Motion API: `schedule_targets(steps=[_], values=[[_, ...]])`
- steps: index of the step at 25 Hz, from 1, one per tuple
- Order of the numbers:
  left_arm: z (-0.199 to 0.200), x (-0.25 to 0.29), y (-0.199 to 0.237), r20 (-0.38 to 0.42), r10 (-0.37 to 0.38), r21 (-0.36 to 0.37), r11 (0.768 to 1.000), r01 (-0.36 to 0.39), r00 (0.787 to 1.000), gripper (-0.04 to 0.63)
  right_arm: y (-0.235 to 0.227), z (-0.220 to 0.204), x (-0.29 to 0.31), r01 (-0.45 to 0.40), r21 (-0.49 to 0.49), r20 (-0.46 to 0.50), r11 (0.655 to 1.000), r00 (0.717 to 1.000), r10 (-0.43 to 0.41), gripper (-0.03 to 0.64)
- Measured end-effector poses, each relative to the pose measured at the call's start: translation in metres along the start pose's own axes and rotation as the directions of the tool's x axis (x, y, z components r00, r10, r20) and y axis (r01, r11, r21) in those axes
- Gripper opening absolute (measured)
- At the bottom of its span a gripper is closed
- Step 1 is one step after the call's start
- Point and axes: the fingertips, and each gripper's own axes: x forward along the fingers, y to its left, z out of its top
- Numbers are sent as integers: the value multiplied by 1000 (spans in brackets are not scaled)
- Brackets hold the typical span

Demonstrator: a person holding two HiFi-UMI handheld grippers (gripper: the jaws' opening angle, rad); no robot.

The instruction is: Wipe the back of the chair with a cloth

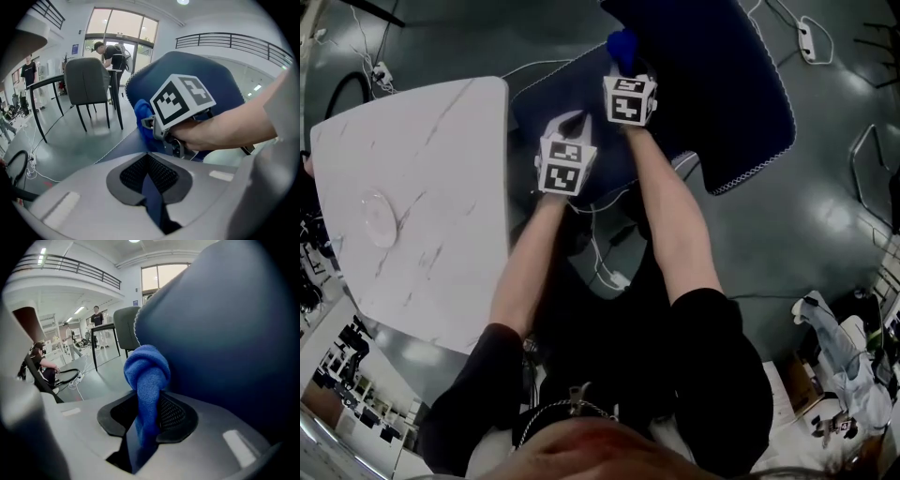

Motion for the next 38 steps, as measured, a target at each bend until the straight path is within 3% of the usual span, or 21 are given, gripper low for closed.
schedule_targets(steps=[6,10,26,31,38], values=[[8,6,0,14,-3,-16,1000,3,1000,9,-38,-10,10,112,108,-57,988,993,-106,114],[8,8,-3,11,-10,-10,1000,10,1000,9,-47,-16,6,148,123,-41,981,989,-144,114],[9,-1,-18,2,-33,-2,999,33,999,9,-71,-71,-41,254,204,-130,945,964,-231,114],[17,-8,-26,2,-47,6,999,47,999,9,-87,-109,-68,332,227,-224,916,933,-283,114],[23,-17,-32,18,-54,10,998,54,998,9,-100,-136,-105,409,202,-271,890,897,-350,115]])
